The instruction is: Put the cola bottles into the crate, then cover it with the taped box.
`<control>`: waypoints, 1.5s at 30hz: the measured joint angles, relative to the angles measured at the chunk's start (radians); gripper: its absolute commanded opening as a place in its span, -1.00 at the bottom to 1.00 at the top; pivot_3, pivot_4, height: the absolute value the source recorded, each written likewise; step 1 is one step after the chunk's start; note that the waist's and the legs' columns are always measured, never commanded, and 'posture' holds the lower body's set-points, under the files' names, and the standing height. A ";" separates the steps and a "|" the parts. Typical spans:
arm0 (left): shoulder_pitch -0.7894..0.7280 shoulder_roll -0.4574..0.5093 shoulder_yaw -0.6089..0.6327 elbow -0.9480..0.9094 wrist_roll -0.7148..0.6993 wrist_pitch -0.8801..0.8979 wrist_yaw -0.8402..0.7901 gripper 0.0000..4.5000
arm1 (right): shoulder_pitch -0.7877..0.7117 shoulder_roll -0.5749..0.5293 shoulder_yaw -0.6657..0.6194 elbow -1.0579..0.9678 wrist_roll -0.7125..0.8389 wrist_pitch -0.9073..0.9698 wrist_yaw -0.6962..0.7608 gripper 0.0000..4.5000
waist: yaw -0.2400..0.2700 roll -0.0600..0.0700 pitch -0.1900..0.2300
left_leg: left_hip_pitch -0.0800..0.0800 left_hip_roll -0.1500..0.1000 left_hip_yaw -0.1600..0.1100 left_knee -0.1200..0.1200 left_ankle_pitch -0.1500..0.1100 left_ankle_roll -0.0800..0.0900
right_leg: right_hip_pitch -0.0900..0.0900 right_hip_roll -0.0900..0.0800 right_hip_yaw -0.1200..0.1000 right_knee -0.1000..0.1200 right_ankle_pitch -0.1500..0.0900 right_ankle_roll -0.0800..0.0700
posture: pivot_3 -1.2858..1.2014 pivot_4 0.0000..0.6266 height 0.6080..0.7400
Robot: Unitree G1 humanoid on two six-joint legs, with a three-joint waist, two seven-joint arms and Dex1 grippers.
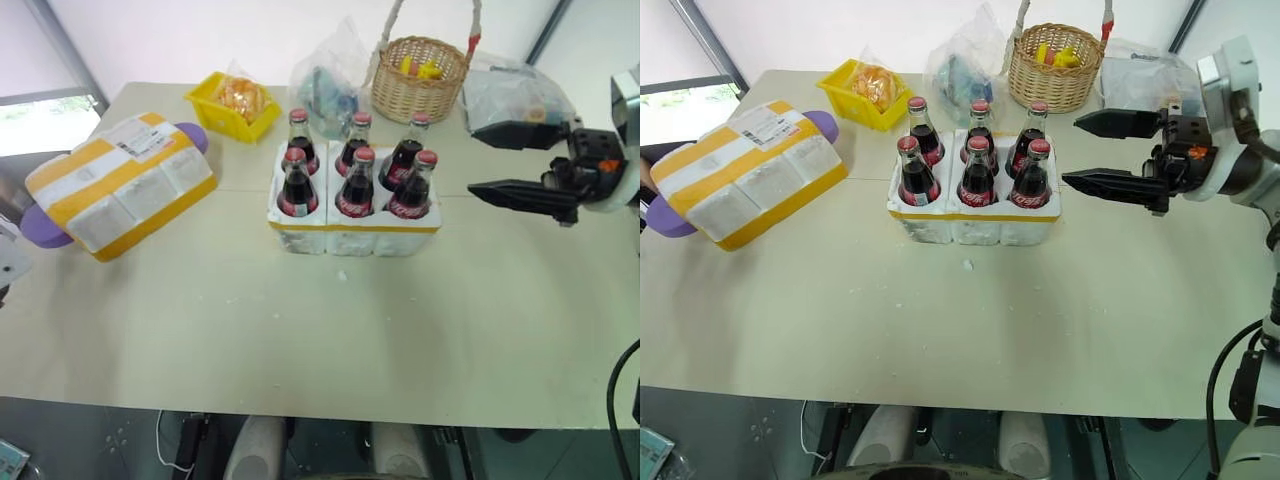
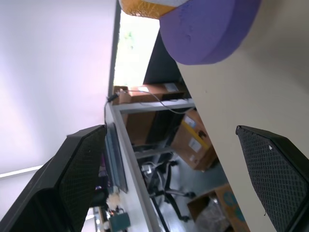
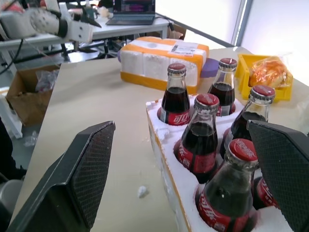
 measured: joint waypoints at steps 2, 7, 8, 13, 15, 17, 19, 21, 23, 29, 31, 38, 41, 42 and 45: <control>-0.061 -0.005 -0.081 0.098 0.026 -0.084 0.038 1.00 | 0.000 0.006 0.001 -0.003 0.001 0.003 -0.010 0.99 | -0.002 0.000 0.000 | 0.000 0.000 0.000 0.000 0.000 0.000 | -0.001 0.000 0.000 0.000 0.000 0.000 | 0.03 -0.52 0.96; -0.234 -0.007 -0.244 0.285 0.099 -0.244 0.140 1.00 | -0.001 0.011 0.001 -0.013 0.014 0.011 -0.027 0.99 | -0.002 -0.001 0.000 | 0.000 0.000 0.001 0.000 0.000 0.000 | -0.002 0.000 0.000 0.003 0.000 0.001 | 0.03 -0.52 0.96; -0.258 -0.007 -0.263 0.316 0.111 -0.267 0.159 1.00 | -0.001 0.011 0.001 -0.016 0.019 0.012 -0.029 0.99 | -0.003 -0.001 0.000 | 0.000 0.000 0.001 0.000 0.000 0.000 | -0.002 0.000 0.000 0.003 0.000 0.001 | 0.03 -0.52 0.96; -0.363 -0.021 -0.349 0.454 0.155 -0.330 0.235 1.00 | 0.000 0.007 0.000 -0.020 0.025 0.020 -0.034 0.99 | -0.006 -0.001 0.000 | 0.001 0.000 0.001 0.000 0.001 0.000 | -0.002 0.001 0.000 0.005 0.001 0.001 | 0.03 -0.52 0.96; -0.402 -0.029 -0.376 0.510 0.166 -0.338 0.254 1.00 | -0.001 0.006 0.000 -0.020 0.030 0.022 -0.034 0.99 | -0.005 -0.001 0.000 | 0.001 0.000 0.001 0.000 0.001 -0.001 | -0.002 0.001 0.000 0.005 0.001 0.001 | 0.03 -0.52 0.96; -0.468 -0.045 -0.413 0.583 0.182 -0.351 0.277 1.00 | -0.003 0.005 -0.001 -0.019 0.032 0.024 -0.035 0.99 | -0.003 -0.001 0.000 | 0.001 0.000 0.001 0.000 0.001 -0.001 | -0.001 0.000 0.000 0.005 0.001 0.001 | 0.03 -0.52 0.96; -0.526 -0.060 -0.445 0.647 0.196 -0.362 0.301 1.00 | -0.011 0.004 -0.001 -0.018 0.032 0.024 -0.035 0.99 | -0.002 -0.002 -0.001 | 0.001 0.000 0.001 0.001 0.001 -0.001 | -0.001 0.000 0.000 0.005 0.001 0.001 | 0.03 -0.52 0.96; -0.586 -0.077 -0.471 0.718 0.204 -0.378 0.319 1.00 | -0.022 0.000 0.000 -0.017 0.032 0.024 -0.034 0.99 | -0.002 -0.002 -0.001 | 0.000 -0.001 0.001 0.001 0.001 -0.001 | -0.001 0.000 0.000 0.005 0.001 0.001 | 0.03 -0.52 0.96; -0.631 -0.086 -0.494 0.770 0.211 -0.390 0.332 1.00 | -0.025 -0.007 -0.001 -0.016 0.033 0.025 -0.030 0.99 | -0.002 -0.002 -0.001 | 0.000 -0.001 0.001 0.001 0.001 -0.001 | -0.001 0.000 0.000 0.005 0.001 0.001 | 0.03 -0.52 0.96; -0.722 -0.096 -0.549 0.881 0.223 -0.439 0.355 0.46 | -0.009 -0.036 -0.005 -0.019 0.039 0.033 -0.008 1.00 | -0.005 -0.003 -0.001 | 0.001 -0.001 0.001 0.001 0.001 -0.001 | -0.001 0.000 0.000 0.006 0.001 0.002 | 0.03 -0.52 0.96; -0.730 -0.096 -0.556 0.897 0.222 -0.452 0.357 0.00 | 0.009 -0.038 -0.007 -0.021 0.040 0.036 -0.005 1.00 | -0.006 -0.003 -0.001 | 0.001 -0.001 0.001 0.001 0.001 -0.001 | -0.001 0.000 0.000 0.006 0.001 0.002 | 0.03 -0.52 0.96; -0.768 -0.076 -0.559 0.914 0.208 -0.463 0.366 -0.61 | 0.053 -0.063 -0.022 -0.038 0.042 0.045 0.007 1.00 | -0.006 -0.003 -0.002 | 0.001 -0.001 0.001 0.001 0.001 -0.001 | -0.001 0.000 0.000 0.006 0.001 0.002 | 0.03 -0.52 0.96; -0.768 -0.054 -0.559 0.904 0.200 -0.470 0.350 -0.61 | 0.054 -0.069 -0.025 -0.039 0.042 0.045 0.009 1.00 | -0.006 -0.003 -0.002 | 0.001 -0.001 0.001 0.002 0.001 -0.001 | -0.001 0.000 0.000 0.006 0.001 0.002 | 0.03 -0.52 0.96; -0.769 -0.039 -0.559 0.891 0.198 -0.473 0.335 -0.61 | 0.055 -0.069 -0.026 -0.039 0.042 0.045 0.010 1.00 | -0.006 -0.003 -0.002 | 0.001 -0.001 0.001 0.002 0.001 -0.001 | -0.001 0.000 0.000 0.006 0.001 0.002 | 0.03 -0.52 0.96; -0.831 0.015 -0.558 0.847 0.195 -0.487 0.274 -0.61 | 0.058 -0.070 -0.027 -0.038 0.041 0.045 0.012 1.00 | -0.001 -0.004 -0.002 | 0.000 -0.001 0.001 0.002 0.001 -0.001 | -0.001 0.000 0.000 0.006 0.001 0.002 | 0.03 -0.52 0.96</control>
